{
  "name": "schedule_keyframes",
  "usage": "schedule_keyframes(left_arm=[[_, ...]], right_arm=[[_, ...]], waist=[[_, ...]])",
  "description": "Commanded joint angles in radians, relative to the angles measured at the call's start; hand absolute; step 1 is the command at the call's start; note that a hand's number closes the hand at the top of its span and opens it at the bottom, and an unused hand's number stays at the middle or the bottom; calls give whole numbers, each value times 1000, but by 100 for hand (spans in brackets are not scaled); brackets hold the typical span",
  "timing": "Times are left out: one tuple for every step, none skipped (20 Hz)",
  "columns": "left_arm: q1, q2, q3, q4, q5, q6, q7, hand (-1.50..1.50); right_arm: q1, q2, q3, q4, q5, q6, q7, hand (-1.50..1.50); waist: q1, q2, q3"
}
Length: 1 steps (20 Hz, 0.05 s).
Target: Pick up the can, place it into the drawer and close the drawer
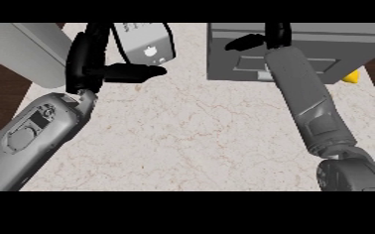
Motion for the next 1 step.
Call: schedule_keyframes(left_arm=[[35, 6, 4, -58, -12, 4, 14, -150]], right_arm=[[-36, 34, -71, -11, -93, -19, -18, -150]], waist=[[16, -8, -4]])
